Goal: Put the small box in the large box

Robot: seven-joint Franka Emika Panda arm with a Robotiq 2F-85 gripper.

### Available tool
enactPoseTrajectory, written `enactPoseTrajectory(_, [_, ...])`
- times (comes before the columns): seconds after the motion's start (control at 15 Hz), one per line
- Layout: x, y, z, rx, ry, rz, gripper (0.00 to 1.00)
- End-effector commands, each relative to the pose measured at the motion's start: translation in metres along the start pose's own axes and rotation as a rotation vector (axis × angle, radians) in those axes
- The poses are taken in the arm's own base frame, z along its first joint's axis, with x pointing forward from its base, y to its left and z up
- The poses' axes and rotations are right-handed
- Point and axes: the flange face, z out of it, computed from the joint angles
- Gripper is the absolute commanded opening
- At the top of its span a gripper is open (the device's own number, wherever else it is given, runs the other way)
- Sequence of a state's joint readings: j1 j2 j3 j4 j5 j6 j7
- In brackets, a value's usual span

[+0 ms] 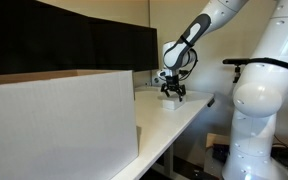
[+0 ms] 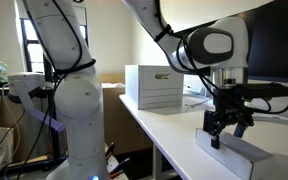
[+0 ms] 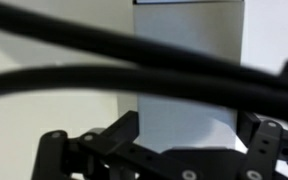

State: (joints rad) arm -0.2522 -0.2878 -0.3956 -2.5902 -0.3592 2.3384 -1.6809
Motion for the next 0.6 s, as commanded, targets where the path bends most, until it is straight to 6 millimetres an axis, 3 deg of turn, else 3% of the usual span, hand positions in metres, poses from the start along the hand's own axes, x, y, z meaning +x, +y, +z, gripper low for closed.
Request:
enactPoseTrajectory(0.0, [-0.0001, 0.0052, -0.0086, -0.044, 0.018, -0.01, 1.0])
enactPoseTrajectory(0.53, [-0.0053, 0.0083, -0.0105, -0.046, 0.021, -0.002, 1.0])
